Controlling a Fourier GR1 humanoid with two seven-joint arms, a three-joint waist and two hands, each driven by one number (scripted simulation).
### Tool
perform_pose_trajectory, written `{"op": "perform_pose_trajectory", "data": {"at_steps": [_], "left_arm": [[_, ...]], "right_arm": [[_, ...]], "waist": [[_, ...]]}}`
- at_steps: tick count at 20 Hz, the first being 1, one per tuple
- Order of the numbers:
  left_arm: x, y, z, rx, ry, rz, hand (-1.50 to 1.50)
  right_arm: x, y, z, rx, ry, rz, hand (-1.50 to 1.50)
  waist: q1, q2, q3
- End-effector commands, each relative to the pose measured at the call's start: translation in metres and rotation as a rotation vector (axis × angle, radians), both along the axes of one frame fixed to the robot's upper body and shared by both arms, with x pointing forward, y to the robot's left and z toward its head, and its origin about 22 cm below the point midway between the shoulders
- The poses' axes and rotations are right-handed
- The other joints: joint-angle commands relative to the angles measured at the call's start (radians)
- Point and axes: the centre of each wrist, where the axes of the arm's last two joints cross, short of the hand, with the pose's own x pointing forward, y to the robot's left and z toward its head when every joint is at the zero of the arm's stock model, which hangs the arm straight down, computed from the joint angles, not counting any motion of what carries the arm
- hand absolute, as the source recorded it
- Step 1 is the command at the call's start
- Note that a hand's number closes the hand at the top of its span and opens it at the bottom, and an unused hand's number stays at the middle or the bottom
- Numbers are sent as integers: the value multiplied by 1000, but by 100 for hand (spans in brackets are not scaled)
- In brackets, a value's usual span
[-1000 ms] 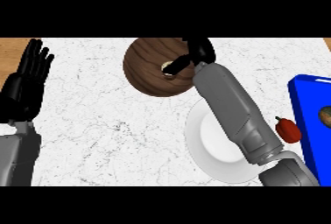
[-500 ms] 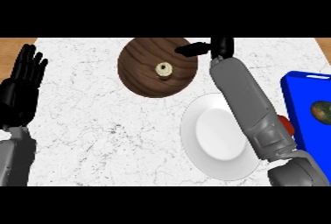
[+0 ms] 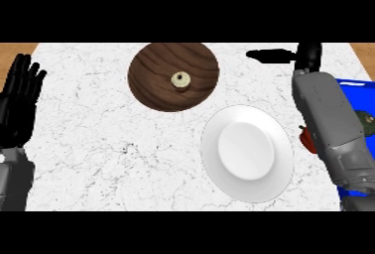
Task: Pick the cupcake from the plate and place it in the bowl
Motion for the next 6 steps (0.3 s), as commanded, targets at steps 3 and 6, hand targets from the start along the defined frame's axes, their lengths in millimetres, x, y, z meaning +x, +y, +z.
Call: {"op": "perform_pose_trajectory", "data": {"at_steps": [3, 6], "left_arm": [[-7, 16, 5, 4, 16, 14, 0], [6, 8, 2, -10, 11, 6, 0]], "right_arm": [[-24, -81, -12, 49, -22, 31, -150], [-30, -99, -24, 59, -28, 32, -150]], "waist": [[-11, -6, 0], [-2, 1, 0]]}}
